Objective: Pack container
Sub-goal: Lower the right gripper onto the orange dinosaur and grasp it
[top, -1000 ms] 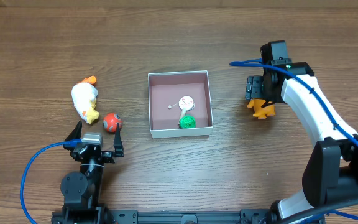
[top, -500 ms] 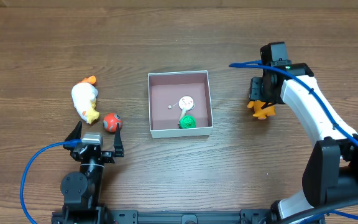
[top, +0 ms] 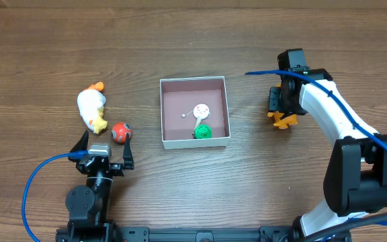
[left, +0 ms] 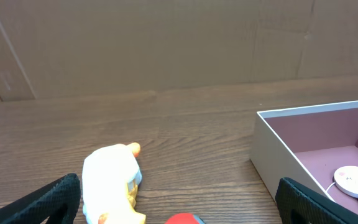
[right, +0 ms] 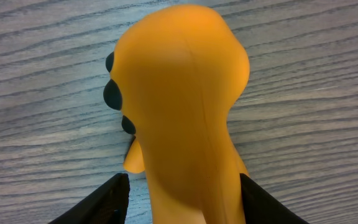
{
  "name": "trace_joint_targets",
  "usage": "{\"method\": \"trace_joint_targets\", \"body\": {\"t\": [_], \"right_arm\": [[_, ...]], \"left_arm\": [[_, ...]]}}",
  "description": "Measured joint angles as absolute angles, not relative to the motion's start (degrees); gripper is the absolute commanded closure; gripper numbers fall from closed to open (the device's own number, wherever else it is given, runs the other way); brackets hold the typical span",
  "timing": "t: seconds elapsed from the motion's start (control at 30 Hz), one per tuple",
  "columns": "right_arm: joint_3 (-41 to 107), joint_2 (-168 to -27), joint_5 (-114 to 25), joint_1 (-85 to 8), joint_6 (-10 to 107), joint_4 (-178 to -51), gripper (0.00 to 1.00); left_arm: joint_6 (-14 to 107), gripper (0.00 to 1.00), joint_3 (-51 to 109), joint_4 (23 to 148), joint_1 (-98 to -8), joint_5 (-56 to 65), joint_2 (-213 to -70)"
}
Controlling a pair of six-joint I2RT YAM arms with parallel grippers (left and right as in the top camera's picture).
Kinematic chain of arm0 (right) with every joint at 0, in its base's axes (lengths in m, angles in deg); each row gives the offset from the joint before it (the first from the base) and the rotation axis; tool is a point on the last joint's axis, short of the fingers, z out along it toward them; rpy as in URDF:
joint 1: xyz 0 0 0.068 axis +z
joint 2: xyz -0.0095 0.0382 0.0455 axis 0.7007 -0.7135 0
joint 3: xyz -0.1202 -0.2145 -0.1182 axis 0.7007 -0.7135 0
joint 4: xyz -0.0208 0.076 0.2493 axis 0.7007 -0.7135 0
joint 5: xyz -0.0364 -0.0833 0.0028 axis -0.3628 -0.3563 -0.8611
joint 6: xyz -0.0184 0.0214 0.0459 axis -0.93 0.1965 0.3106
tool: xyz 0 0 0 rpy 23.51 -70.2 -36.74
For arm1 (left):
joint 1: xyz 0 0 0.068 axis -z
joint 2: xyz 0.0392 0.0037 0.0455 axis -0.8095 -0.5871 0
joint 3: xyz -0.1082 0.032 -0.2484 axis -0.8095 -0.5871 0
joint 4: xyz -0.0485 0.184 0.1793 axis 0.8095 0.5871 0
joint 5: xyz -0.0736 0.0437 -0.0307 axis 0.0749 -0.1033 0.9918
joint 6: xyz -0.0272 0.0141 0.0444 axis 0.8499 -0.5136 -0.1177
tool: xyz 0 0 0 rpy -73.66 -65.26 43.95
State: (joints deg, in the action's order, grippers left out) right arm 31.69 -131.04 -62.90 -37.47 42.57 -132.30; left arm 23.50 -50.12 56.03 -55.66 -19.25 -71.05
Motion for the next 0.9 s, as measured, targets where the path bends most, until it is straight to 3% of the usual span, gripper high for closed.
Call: {"method": "trace_joint_targets", "body": {"t": [0.23,0.33,0.73,0.8,0.87,0.9], "right_arm": [[31.69,-131.04,-62.84,-37.47,42.64,-132.01,0.40],[31.69,-131.04,-62.88,-37.47,42.33,-132.04,0.48],[29.55,-131.04,-63.38,-37.50,42.51,-129.48,0.54],[29.05,-131.04,-63.60,-37.47,42.53,-129.13,0.59],[28.85,-131.04,-63.82,-37.50,42.55,-129.02,0.70],[28.83,-131.04,-63.95,-37.47,42.57,-128.95,0.80]], "left_arm": [[23.50,0.00,-50.12,56.03,-55.66,-19.25,-71.05],[23.50,0.00,-50.12,56.03,-55.66,-19.25,-71.05],[23.50,0.00,-50.12,56.03,-55.66,-19.25,-71.05],[23.50,0.00,-50.12,56.03,-55.66,-19.25,-71.05],[23.50,0.00,-50.12,56.03,-55.66,-19.25,-71.05],[23.50,0.00,-50.12,56.03,-55.66,-19.25,-71.05]]}}
